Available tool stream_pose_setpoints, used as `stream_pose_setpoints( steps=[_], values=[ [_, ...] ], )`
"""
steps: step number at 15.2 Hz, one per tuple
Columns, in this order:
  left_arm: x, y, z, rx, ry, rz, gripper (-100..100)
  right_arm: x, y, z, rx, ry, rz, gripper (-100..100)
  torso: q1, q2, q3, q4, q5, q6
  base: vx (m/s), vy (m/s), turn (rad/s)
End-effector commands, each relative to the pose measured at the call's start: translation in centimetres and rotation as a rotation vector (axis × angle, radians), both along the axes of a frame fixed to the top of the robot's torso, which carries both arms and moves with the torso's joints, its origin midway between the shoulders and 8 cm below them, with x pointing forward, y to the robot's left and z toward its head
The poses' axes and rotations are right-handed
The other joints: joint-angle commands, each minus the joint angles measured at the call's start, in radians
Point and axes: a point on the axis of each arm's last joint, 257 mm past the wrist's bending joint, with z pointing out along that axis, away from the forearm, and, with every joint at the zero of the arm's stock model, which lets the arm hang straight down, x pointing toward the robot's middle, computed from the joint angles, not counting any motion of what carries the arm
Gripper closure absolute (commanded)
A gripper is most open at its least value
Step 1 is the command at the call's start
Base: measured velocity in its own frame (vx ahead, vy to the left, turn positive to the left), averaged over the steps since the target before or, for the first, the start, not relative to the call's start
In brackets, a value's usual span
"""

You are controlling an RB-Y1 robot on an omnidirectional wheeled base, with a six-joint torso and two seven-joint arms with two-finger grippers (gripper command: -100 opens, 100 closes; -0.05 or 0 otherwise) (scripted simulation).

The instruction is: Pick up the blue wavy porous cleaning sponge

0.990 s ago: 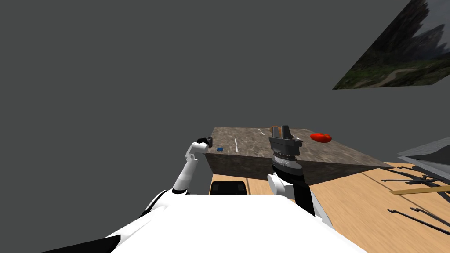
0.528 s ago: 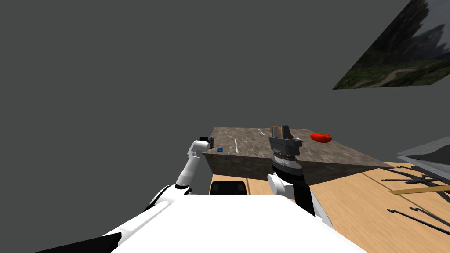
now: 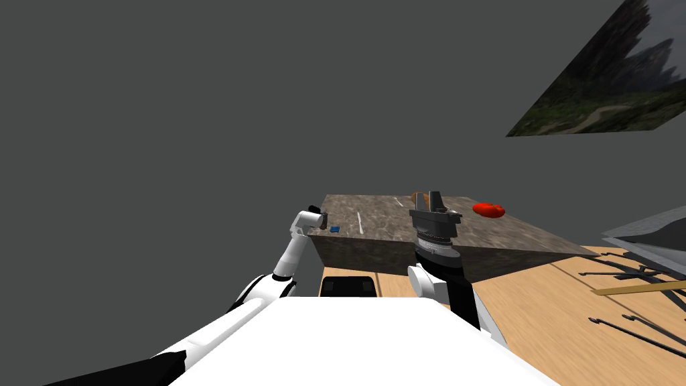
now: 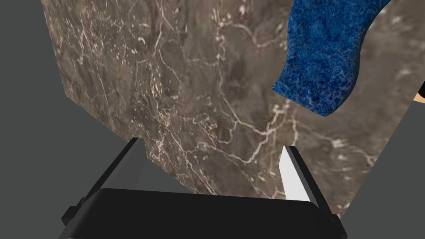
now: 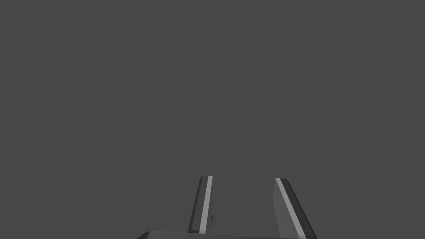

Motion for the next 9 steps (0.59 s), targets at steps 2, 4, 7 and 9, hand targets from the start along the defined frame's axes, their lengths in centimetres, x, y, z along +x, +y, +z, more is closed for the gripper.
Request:
stream_pose_setpoints(
  steps=[2,4,7,9],
  values=[
    [-0.7,0.0,-0.5,0.006,0.047,0.002,-100,0.0,0.0,0.0,0.000,0.000,0.000,0,0.000,0.000,0.000,0.000,0.000,0.000,0.013,0.000,-0.003],
    [-1.3,-0.6,-0.8,0.005,0.099,0.000,-100,0.0,0.0,0.0,0.000,0.000,0.000,0,0.000,0.000,0.000,0.000,0.000,0.000,0.017,0.000,-0.013],
    [-2.1,-1.2,-1.1,0.006,0.152,-0.002,-100,0.0,0.0,0.0,0.000,0.000,0.000,0,0.000,0.000,0.000,0.000,0.000,0.000,0.018,-0.003,-0.015],
    [-2.5,-1.1,-1.3,0.011,0.170,-0.001,-100,0.0,0.0,0.0,0.000,0.000,0.000,0,0.000,0.000,0.000,0.000,0.000,0.000,0.015,0.000,-0.004]
  ],
)
